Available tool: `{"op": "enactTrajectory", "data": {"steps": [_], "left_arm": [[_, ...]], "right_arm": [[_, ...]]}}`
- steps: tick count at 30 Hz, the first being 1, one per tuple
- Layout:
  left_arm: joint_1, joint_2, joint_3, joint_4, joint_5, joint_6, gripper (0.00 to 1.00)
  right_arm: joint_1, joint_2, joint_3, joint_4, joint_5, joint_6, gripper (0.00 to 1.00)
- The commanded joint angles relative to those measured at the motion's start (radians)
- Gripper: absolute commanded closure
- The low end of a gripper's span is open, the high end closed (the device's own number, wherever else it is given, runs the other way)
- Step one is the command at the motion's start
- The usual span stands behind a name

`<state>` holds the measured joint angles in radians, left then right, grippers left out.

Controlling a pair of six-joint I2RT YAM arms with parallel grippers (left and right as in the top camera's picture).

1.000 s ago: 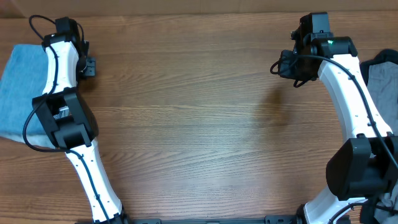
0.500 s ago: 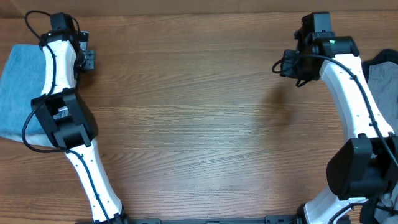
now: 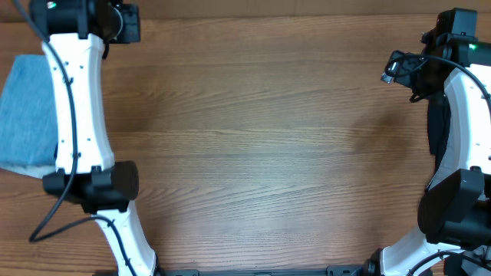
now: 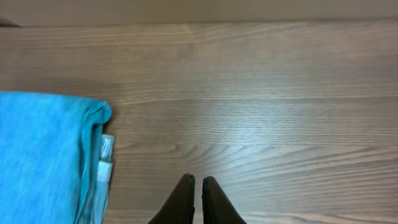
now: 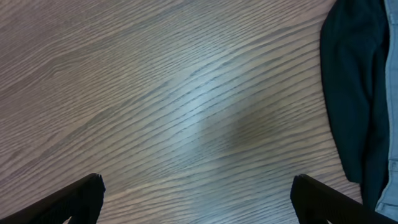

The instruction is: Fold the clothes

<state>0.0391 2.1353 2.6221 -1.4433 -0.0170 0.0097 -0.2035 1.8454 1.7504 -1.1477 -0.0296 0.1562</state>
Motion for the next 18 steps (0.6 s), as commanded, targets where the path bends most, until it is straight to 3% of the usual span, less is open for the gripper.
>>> {"op": "enactTrajectory", "data": {"steps": [1,4,7,10,11,13,14,15,18], "left_arm": [[0.002,-0.103,0.018,-0.139,0.048,-0.056,0.89],[0.0,-0.129,0.016,-0.246,0.097,-0.076,0.94],[0.0,-0.163,0.013,-0.246,0.148,-0.11,0.71],[0.0,-0.17,0.013,-0.246,0.148,-0.122,0.71],[0.0,-0.173,0.013,-0.246,0.148,-0.122,0.63],[0.0,-0.174,0.013,-0.246,0.148,-0.122,0.21],[0.0,-0.174,0.011,-0.246,0.147,-0.122,0.07],[0.0,-0.174,0.011,-0.246,0.142,-0.122,0.0],[0.0,-0.174,0.011,-0.246,0.141,-0.122,0.0]], "right_arm": [[-0.001,-0.002,0.023,0.007,-0.009,0.0,0.0],[-0.001,-0.002,0.023,0.037,-0.009,0.0,0.0],[-0.001,-0.002,0.023,0.039,-0.01,0.0,0.0],[-0.001,-0.002,0.023,0.039,-0.01,0.0,0.0],[-0.001,-0.002,0.023,0.039,-0.01,0.0,0.0],[-0.001,-0.002,0.023,0.039,-0.01,0.0,0.0],[-0.001,-0.002,0.023,0.039,-0.01,0.0,0.0],[-0.001,-0.002,0.023,0.039,-0.01,0.0,0.0],[-0.001,-0.002,0.023,0.039,-0.01,0.0,0.0]]}}
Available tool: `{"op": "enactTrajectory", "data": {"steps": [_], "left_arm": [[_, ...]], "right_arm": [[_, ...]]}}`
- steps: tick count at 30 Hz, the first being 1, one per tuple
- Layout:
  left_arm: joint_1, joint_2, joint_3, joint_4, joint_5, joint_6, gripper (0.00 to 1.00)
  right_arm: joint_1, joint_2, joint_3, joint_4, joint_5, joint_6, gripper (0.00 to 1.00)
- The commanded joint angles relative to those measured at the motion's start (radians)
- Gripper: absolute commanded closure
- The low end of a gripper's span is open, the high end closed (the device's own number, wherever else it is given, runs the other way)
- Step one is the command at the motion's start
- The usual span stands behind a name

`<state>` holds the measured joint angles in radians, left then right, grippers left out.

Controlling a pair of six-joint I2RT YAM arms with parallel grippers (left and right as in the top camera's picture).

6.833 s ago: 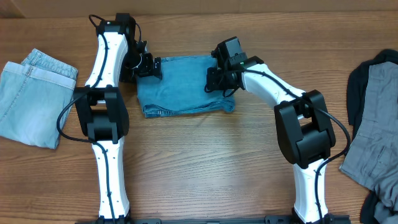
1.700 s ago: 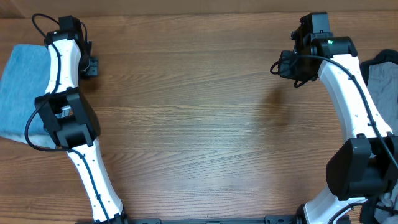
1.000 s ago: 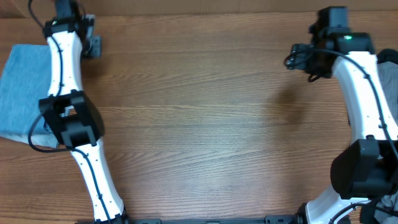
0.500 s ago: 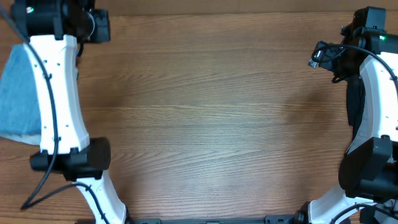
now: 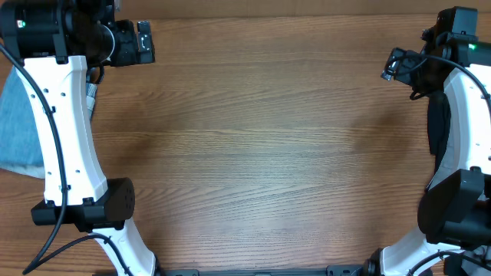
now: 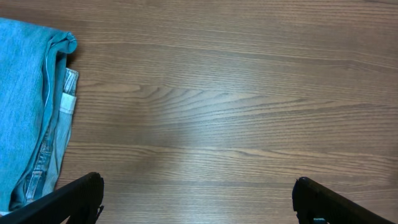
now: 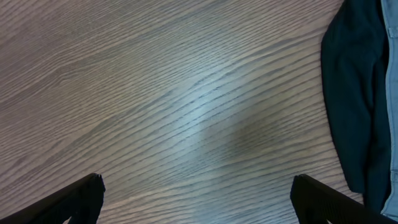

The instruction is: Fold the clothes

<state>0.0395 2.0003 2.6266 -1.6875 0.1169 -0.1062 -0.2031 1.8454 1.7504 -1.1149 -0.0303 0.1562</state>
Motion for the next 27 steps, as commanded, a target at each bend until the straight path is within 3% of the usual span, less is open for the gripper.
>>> {"op": "enactTrajectory", "data": {"steps": [1,8,11,18,21,22,25,27], "left_arm": [[-0.001,-0.039,0.006,-0.002,0.006,-0.006,0.0],[-0.001,-0.039,0.006,-0.002,0.007,-0.006,0.0],[-0.001,-0.039,0.006,-0.002,0.007,-0.006,0.0],[-0.001,-0.039,0.006,-0.002,0.007,-0.006,0.0],[-0.001,-0.039,0.006,-0.002,0.007,-0.006,0.0],[-0.001,-0.039,0.006,-0.002,0.006,-0.006,0.0],[-0.001,-0.039,0.006,-0.002,0.007,-0.006,0.0],[-0.001,-0.039,0.006,-0.002,0.006,-0.006,0.0]], "right_arm": [[-0.001,-0.002,0.023,0.006,-0.008,0.0,0.0],[0.005,0.001,0.023,0.006,-0.009,0.0,0.0],[0.036,-0.081,0.023,0.006,-0.009,0.0,0.0],[0.2,-0.493,0.023,0.006,-0.008,0.0,0.0],[0.353,-0.697,0.018,0.006,-0.009,0.0,0.0],[0.42,-0.802,-0.017,0.007,-0.007,-0.001,0.0],[0.438,-0.977,-0.152,0.084,0.01,0.0,0.0],[0.438,-1.17,-0.363,0.23,0.028,-0.001,0.0]]}}
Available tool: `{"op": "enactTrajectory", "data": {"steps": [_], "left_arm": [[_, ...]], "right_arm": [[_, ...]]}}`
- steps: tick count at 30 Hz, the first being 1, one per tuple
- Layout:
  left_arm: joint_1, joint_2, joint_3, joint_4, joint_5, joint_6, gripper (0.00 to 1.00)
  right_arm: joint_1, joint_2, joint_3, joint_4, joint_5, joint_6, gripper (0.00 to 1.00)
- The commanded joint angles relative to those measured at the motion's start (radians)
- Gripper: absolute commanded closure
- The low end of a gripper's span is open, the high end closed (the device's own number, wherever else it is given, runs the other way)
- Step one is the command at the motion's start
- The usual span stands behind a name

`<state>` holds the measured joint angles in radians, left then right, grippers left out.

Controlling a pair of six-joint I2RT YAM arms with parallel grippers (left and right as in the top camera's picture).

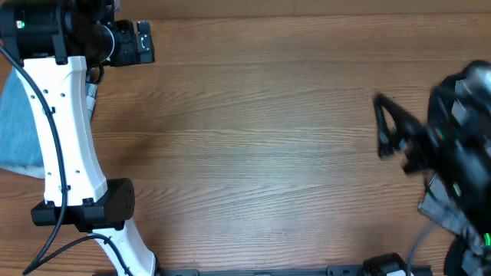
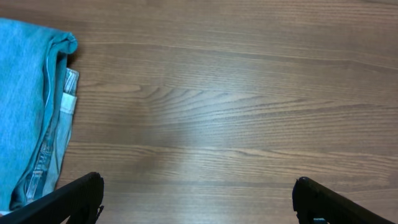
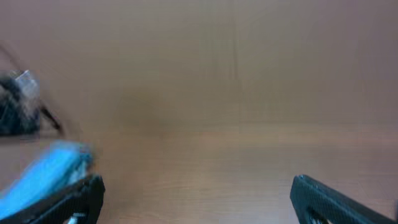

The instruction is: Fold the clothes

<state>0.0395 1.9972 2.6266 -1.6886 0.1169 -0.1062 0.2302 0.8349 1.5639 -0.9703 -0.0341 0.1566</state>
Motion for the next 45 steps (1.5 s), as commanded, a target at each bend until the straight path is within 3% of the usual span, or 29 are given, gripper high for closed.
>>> {"op": "enactTrajectory", "data": {"steps": [1,6,9,14,22,32,40,45], "left_arm": [[-0.001,-0.035,0.006,-0.001,0.007,-0.006,0.0],[-0.001,-0.035,0.006,-0.001,0.007,-0.006,0.0],[-0.001,-0.035,0.006,-0.001,0.007,-0.006,0.0],[-0.001,-0.035,0.006,-0.001,0.007,-0.006,0.0],[-0.001,-0.035,0.006,-0.001,0.007,-0.006,0.0],[-0.001,-0.035,0.006,-0.001,0.007,-0.006,0.0],[0.0,-0.035,0.006,-0.001,0.006,-0.006,0.0],[-0.001,-0.035,0.006,-0.001,0.007,-0.006,0.0]], "right_arm": [[0.004,-0.257,-0.285,0.16,0.037,-0.001,0.0],[0.004,-0.568,-0.573,0.254,0.033,0.0,0.0],[-0.015,-0.708,-0.798,0.44,0.033,0.007,0.0],[-0.03,-0.808,-1.172,0.84,0.032,0.008,0.0],[-0.078,-0.829,-1.453,1.181,0.033,0.03,0.0],[-0.103,-0.831,-1.556,1.197,0.033,0.049,0.0],[-0.153,-0.831,-1.556,0.906,0.039,0.051,0.0],[-0.153,-0.831,-1.556,0.886,0.04,0.053,0.0]]}}
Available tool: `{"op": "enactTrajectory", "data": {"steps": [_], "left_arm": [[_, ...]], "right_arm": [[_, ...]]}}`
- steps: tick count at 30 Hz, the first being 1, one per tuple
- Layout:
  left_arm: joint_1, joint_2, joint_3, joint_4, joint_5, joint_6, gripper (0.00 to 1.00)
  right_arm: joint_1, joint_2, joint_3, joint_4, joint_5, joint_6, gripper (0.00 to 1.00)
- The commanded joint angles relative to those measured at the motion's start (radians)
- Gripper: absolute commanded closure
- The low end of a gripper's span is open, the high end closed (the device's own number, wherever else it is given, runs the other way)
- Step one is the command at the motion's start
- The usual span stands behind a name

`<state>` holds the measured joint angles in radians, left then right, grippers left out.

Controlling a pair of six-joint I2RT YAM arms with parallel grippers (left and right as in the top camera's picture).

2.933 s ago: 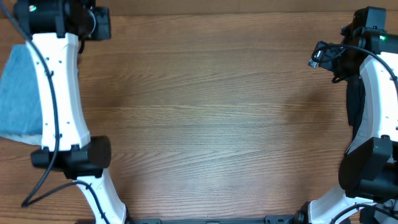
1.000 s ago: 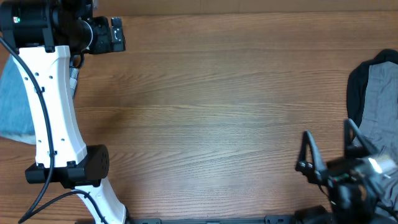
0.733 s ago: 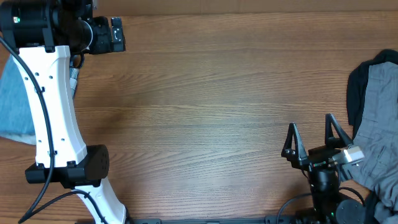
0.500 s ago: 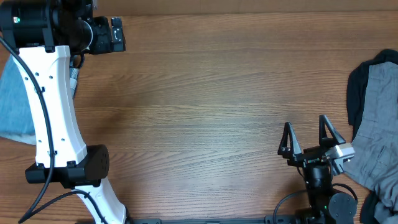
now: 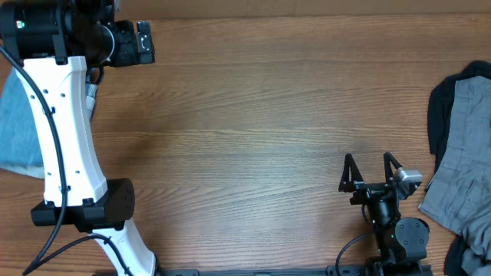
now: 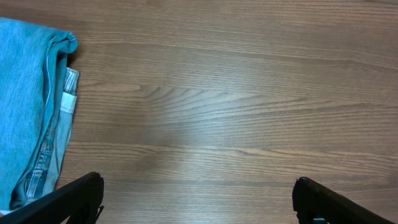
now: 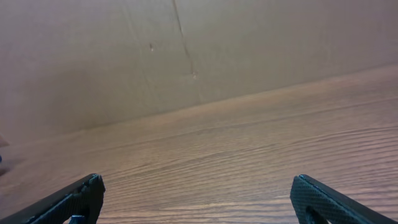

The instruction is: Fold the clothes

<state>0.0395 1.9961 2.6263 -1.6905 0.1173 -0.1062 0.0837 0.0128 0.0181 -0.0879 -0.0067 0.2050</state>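
A folded light-blue garment (image 5: 19,123) lies at the table's left edge, and the left wrist view shows its stacked edges and white label (image 6: 31,106). My left gripper (image 6: 198,180) hangs open over bare wood just right of it, holding nothing. A loose pile of grey and dark clothes (image 5: 460,153) lies at the right edge. My right gripper (image 5: 368,165) sits low at the front right, open and empty (image 7: 196,180). It faces across the table toward the back wall, left of the pile.
The wooden table (image 5: 261,130) stretches between the two garments. The left arm's white links (image 5: 65,130) run along the left side, partly over the blue garment. A beige wall (image 7: 186,50) stands behind the table's far edge.
The right arm has moved from a blurred pose at mid-right to the front edge, gripper pointing level across the table. The clothes pile at the right now shows. The left arm is unchanged.
At first my left gripper was shut just right of the folded blue garment and my right hung open by dark cloth at the far right. Then the left stood open and farther from the table. The right arm then left the back right and now sits low in front.
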Motion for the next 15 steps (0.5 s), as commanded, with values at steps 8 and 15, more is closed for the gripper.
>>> {"op": "enactTrajectory", "data": {"steps": [8,15], "left_arm": [[-0.001,-0.034,0.007,0.001,0.006,-0.006,0.0],[-0.001,-0.023,0.007,0.001,0.006,-0.006,0.0]], "right_arm": [[-0.006,-0.009,-0.01,0.004,0.013,0.005,0.0],[-0.006,-0.009,-0.01,0.004,0.013,0.005,0.0]]}}
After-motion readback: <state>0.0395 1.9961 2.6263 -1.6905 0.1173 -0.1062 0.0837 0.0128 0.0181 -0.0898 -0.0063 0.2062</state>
